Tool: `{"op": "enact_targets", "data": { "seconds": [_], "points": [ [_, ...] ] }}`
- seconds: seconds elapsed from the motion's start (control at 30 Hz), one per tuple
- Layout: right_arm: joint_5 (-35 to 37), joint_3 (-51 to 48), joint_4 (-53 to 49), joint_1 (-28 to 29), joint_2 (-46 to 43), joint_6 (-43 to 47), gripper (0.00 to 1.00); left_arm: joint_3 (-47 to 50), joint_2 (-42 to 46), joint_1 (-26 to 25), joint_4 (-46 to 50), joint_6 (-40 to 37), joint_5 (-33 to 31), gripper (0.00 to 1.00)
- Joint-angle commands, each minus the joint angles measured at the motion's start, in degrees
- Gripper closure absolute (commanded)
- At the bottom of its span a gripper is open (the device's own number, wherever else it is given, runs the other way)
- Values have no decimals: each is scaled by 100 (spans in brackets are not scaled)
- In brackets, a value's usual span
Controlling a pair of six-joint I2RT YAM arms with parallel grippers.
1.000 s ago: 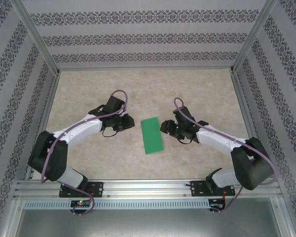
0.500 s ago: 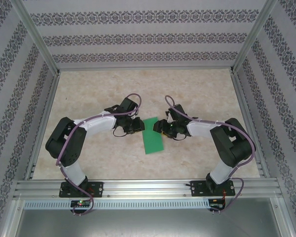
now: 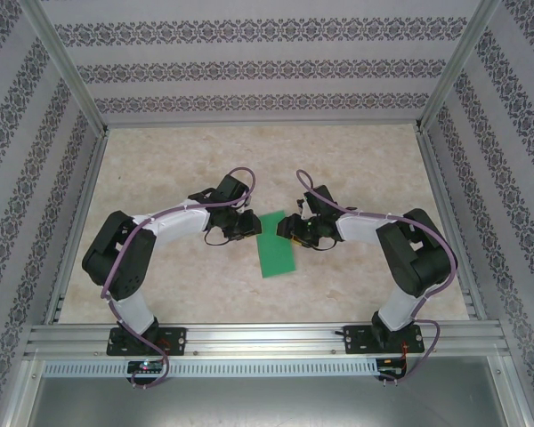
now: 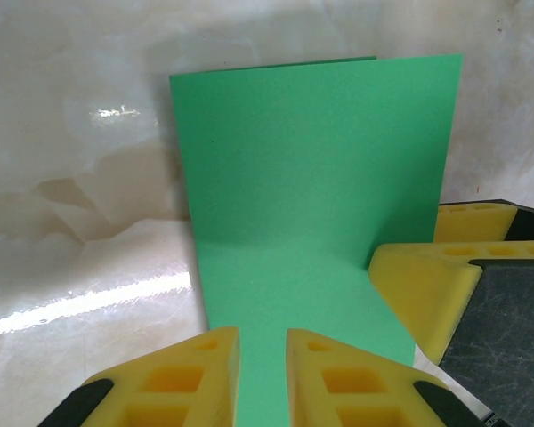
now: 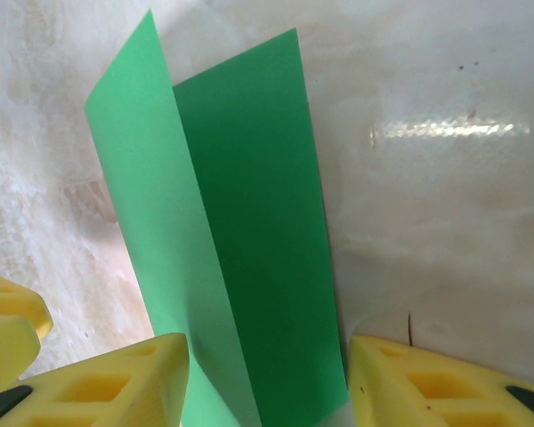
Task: Fold a paper plane with a square sheet of paper (pick it up from the middle)
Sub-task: Third fold the triangle at the center of the table.
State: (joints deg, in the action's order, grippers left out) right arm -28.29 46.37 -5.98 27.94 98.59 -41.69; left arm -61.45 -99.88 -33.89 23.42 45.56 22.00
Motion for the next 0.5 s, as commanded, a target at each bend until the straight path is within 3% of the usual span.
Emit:
{"op": "enact_targets", "data": {
  "seconds": [0.0, 0.1, 0.33, 0.47],
  "points": [
    [-518, 82, 784, 140, 284, 126, 52, 53, 30, -30, -175, 39, 50, 78],
    [-480, 50, 792, 167, 258, 125, 55, -22, -107, -32, -180, 1, 132, 79],
    [-271, -156, 1002, 181, 117, -234, 77, -89, -170, -30, -154, -77, 184, 79],
    [-96, -388, 1329, 265, -58, -661, 82, 26, -53, -38, -127, -182, 89, 79]
  ]
}}
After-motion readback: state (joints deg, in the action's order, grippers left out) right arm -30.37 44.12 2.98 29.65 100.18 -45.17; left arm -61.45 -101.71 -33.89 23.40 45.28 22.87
